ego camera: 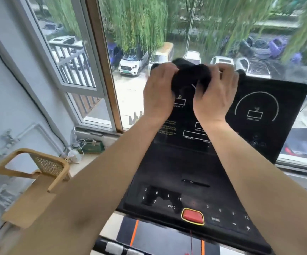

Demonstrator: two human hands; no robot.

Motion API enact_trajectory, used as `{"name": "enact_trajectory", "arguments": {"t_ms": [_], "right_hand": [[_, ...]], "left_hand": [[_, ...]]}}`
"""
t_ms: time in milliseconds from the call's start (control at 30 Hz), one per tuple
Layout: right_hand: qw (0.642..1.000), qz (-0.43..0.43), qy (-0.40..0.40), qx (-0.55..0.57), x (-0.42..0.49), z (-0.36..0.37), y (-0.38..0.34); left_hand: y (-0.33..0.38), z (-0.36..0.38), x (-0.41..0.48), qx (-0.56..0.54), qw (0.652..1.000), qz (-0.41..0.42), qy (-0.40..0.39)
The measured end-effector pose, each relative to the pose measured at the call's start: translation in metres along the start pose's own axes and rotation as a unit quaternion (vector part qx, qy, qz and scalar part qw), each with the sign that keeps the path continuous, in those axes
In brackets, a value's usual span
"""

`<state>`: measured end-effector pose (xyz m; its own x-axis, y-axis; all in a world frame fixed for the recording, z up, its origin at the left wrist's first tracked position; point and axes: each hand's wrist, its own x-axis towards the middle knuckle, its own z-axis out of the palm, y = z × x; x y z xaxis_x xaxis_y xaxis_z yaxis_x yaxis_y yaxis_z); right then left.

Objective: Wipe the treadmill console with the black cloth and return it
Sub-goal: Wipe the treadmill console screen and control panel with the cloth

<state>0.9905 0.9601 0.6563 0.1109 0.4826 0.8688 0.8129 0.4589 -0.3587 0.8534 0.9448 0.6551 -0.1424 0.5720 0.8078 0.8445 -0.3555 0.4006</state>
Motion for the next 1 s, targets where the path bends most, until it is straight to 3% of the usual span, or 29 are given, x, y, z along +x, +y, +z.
{"name": "enact_trajectory", "arguments": {"t_ms": [33,100,167,200,400,533,633,767,900,1000], "right_hand": [[0.998,-0.033,-0.031,-0.032,-0.006,0.012,0.008],[0.973,-0.089,-0.192,-0.090,-0.029,0.037,0.031],[0.924,-0.116,-0.336,-0.143,-0.049,0.053,0.057],[0.907,-0.126,-0.369,-0.161,-0.057,0.057,0.065],[0.857,-0.214,-0.422,-0.204,-0.155,0.046,0.092],[0.838,-0.284,-0.422,-0.200,-0.155,0.045,0.103],[0.854,-0.296,-0.369,-0.215,-0.082,0.064,0.097],[0.901,-0.230,-0.296,-0.218,-0.013,0.082,0.082],[0.913,-0.179,-0.286,-0.229,-0.044,0.081,0.075],[0.890,-0.194,-0.349,-0.219,-0.116,0.064,0.081]], "left_hand": [[-0.011,0.016,-0.007,0.037,0.998,0.053,-0.019],[-0.043,0.042,-0.033,0.107,0.977,0.126,-0.135],[-0.071,0.055,-0.059,0.152,0.940,0.128,-0.276],[-0.080,0.058,-0.071,0.162,0.924,0.120,-0.326],[-0.115,0.058,-0.156,0.173,0.887,0.152,-0.399],[-0.121,0.057,-0.154,0.159,0.897,0.164,-0.377],[-0.111,0.072,-0.095,0.175,0.927,0.147,-0.298],[-0.089,0.095,-0.022,0.189,0.952,0.103,-0.215],[-0.089,0.089,-0.030,0.205,0.946,0.117,-0.222],[-0.100,0.075,-0.096,0.213,0.921,0.151,-0.290]]}}
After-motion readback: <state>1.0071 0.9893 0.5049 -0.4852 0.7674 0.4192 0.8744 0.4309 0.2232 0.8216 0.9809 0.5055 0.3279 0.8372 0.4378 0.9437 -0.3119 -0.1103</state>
